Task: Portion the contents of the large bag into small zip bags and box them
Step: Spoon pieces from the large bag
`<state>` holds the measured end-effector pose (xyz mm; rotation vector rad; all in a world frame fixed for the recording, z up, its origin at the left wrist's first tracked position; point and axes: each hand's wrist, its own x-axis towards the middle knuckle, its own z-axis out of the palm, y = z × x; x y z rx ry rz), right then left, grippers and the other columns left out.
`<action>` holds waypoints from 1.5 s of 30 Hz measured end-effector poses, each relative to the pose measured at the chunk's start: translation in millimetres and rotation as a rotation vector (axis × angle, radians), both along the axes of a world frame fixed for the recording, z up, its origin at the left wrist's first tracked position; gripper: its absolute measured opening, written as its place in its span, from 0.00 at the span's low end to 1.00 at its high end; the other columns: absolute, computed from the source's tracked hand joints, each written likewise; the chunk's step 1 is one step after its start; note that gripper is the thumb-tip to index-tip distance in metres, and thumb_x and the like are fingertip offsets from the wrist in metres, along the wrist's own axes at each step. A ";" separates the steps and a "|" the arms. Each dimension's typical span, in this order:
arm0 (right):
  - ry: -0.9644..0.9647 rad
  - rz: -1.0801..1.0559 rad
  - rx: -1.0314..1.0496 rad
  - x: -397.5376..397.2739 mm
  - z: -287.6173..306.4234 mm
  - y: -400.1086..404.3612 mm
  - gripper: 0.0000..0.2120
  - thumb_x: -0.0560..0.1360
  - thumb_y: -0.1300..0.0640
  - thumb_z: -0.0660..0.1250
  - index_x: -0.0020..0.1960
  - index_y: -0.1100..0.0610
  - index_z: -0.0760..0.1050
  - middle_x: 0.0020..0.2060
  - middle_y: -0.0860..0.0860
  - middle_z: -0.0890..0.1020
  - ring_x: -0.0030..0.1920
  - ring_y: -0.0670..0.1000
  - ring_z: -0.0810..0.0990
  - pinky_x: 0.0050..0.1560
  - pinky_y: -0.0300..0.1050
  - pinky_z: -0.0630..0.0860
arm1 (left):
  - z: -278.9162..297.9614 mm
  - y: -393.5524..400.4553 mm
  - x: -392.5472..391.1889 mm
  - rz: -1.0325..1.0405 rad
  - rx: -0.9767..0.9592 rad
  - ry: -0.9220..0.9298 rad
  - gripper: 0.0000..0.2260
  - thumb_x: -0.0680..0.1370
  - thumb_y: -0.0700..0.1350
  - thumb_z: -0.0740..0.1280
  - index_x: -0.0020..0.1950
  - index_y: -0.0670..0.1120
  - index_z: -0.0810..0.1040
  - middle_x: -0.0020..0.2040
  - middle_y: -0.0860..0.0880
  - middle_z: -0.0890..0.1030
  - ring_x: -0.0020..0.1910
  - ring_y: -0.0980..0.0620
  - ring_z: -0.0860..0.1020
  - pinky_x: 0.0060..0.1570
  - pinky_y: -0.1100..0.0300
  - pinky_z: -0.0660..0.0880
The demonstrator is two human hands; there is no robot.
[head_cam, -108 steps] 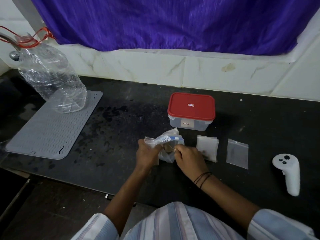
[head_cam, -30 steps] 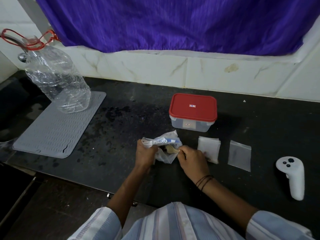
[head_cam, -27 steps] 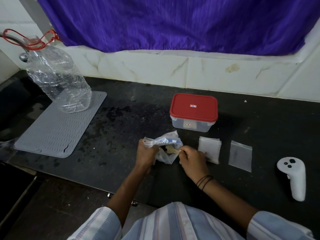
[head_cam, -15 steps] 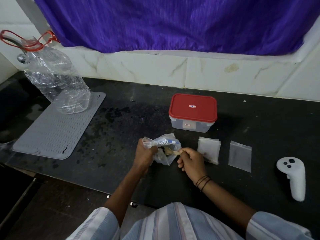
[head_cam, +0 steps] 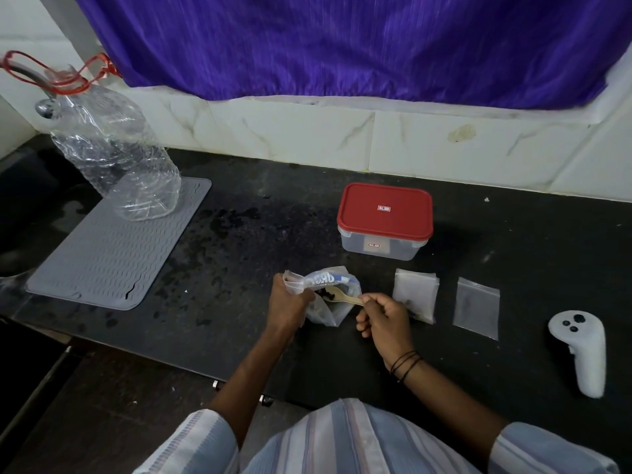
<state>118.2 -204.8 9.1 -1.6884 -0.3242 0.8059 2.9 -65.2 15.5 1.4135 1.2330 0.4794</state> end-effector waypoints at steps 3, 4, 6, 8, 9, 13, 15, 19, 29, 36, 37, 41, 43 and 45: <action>0.005 -0.016 -0.003 2.6 3.1 -6.0 0.09 0.81 0.58 0.61 0.54 0.56 0.79 0.33 0.54 0.80 0.31 0.48 0.77 0.31 0.39 0.76 | -6.2 4.2 -1.3 -0.021 0.040 0.035 0.19 0.69 0.39 0.72 0.58 0.44 0.71 0.51 0.43 0.80 0.45 0.49 0.82 0.34 0.59 0.76; 0.006 -0.021 -0.003 3.4 5.1 -8.4 0.09 0.81 0.58 0.61 0.54 0.57 0.79 0.33 0.54 0.80 0.31 0.48 0.77 0.31 0.39 0.76 | -7.4 5.3 -2.3 -0.028 0.056 0.049 0.18 0.70 0.39 0.72 0.58 0.44 0.71 0.50 0.45 0.79 0.45 0.50 0.81 0.35 0.60 0.76; 0.005 -0.034 0.011 4.8 11.1 -13.8 0.09 0.81 0.59 0.61 0.53 0.57 0.80 0.32 0.54 0.79 0.30 0.47 0.77 0.30 0.39 0.75 | -8.9 7.4 -5.3 -0.044 0.092 0.065 0.18 0.72 0.40 0.73 0.58 0.45 0.70 0.50 0.48 0.78 0.47 0.51 0.80 0.38 0.59 0.76; -0.010 -0.042 0.024 5.2 19.1 -19.8 0.09 0.80 0.61 0.61 0.50 0.58 0.80 0.30 0.54 0.78 0.29 0.48 0.76 0.29 0.40 0.74 | -6.9 7.9 -10.4 -0.066 0.130 0.072 0.19 0.72 0.42 0.75 0.58 0.46 0.70 0.51 0.49 0.78 0.48 0.52 0.80 0.41 0.57 0.78; -0.021 -0.046 0.033 5.3 23.4 -23.1 0.10 0.80 0.61 0.60 0.49 0.58 0.80 0.29 0.54 0.78 0.29 0.49 0.76 0.28 0.40 0.73 | -6.7 8.3 -13.2 -0.077 0.152 0.069 0.19 0.72 0.43 0.75 0.57 0.47 0.69 0.51 0.50 0.78 0.49 0.52 0.80 0.42 0.57 0.79; -0.054 -0.039 0.070 4.7 42.3 -36.1 0.10 0.80 0.62 0.60 0.47 0.58 0.81 0.28 0.53 0.77 0.28 0.49 0.75 0.28 0.41 0.73 | -1.8 9.4 -24.5 -0.063 0.318 0.032 0.20 0.70 0.48 0.78 0.53 0.50 0.69 0.51 0.48 0.78 0.47 0.52 0.80 0.39 0.64 0.75; -0.059 -0.029 0.091 3.5 53.0 -40.1 0.11 0.80 0.62 0.60 0.47 0.58 0.81 0.28 0.53 0.77 0.28 0.49 0.75 0.29 0.42 0.72 | 0.6 8.6 -26.6 -0.054 0.444 0.006 0.21 0.69 0.53 0.78 0.51 0.54 0.69 0.50 0.48 0.77 0.45 0.50 0.80 0.39 0.58 0.78; -0.044 -0.014 0.151 1.1 75.4 -38.2 0.11 0.80 0.62 0.60 0.47 0.58 0.81 0.28 0.53 0.76 0.28 0.50 0.74 0.28 0.44 0.71 | 21.2 1.3 -22.6 -0.112 0.678 0.031 0.17 0.71 0.48 0.78 0.46 0.51 0.69 0.43 0.55 0.72 0.40 0.57 0.75 0.37 0.68 0.71; -0.366 0.155 0.128 0.3 95.5 -17.7 0.09 0.79 0.61 0.64 0.46 0.55 0.82 0.27 0.51 0.79 0.28 0.47 0.77 0.30 0.39 0.73 | 29.7 -14.9 -6.2 -0.328 1.100 0.152 0.12 0.74 0.50 0.69 0.49 0.42 0.75 0.43 0.46 0.76 0.38 0.48 0.74 0.35 0.55 0.72; -1.586 0.683 0.038 -3.4 106.2 -7.1 0.14 0.67 0.62 0.74 0.52 0.57 0.82 0.41 0.50 0.84 0.39 0.48 0.79 0.36 0.38 0.74 | 27.0 -18.4 -5.6 -0.367 0.876 0.044 0.15 0.73 0.56 0.69 0.51 0.47 0.72 0.45 0.52 0.75 0.41 0.54 0.74 0.40 0.61 0.72; -1.633 0.688 0.033 -3.1 106.0 -7.6 0.14 0.68 0.62 0.73 0.54 0.56 0.82 0.43 0.50 0.84 0.40 0.48 0.78 0.35 0.38 0.74 | 29.0 -18.1 -6.6 -0.356 0.794 0.018 0.15 0.73 0.56 0.69 0.50 0.49 0.70 0.45 0.54 0.75 0.41 0.56 0.75 0.41 0.64 0.71; -1.676 0.517 0.083 -2.8 103.2 -18.8 0.13 0.82 0.58 0.59 0.57 0.58 0.81 0.44 0.52 0.83 0.40 0.50 0.78 0.38 0.43 0.77 | 33.2 -11.5 -11.6 -0.281 0.519 -0.024 0.19 0.71 0.52 0.75 0.53 0.50 0.69 0.47 0.55 0.77 0.44 0.60 0.77 0.40 0.67 0.71; -1.508 0.356 0.101 -2.0 96.3 -26.8 0.14 0.82 0.57 0.58 0.55 0.60 0.81 0.41 0.52 0.83 0.39 0.49 0.80 0.39 0.44 0.78 | 33.8 -7.2 -16.7 -0.244 0.434 -0.017 0.21 0.70 0.47 0.76 0.56 0.50 0.68 0.49 0.54 0.78 0.47 0.57 0.78 0.40 0.65 0.72; -1.255 0.259 0.067 -0.3 83.8 -33.5 0.13 0.80 0.55 0.60 0.54 0.59 0.81 0.41 0.51 0.83 0.40 0.45 0.80 0.39 0.41 0.79 | 36.5 -5.7 -20.9 -0.197 0.394 -0.028 0.21 0.71 0.45 0.77 0.56 0.50 0.69 0.49 0.53 0.78 0.46 0.58 0.78 0.39 0.68 0.71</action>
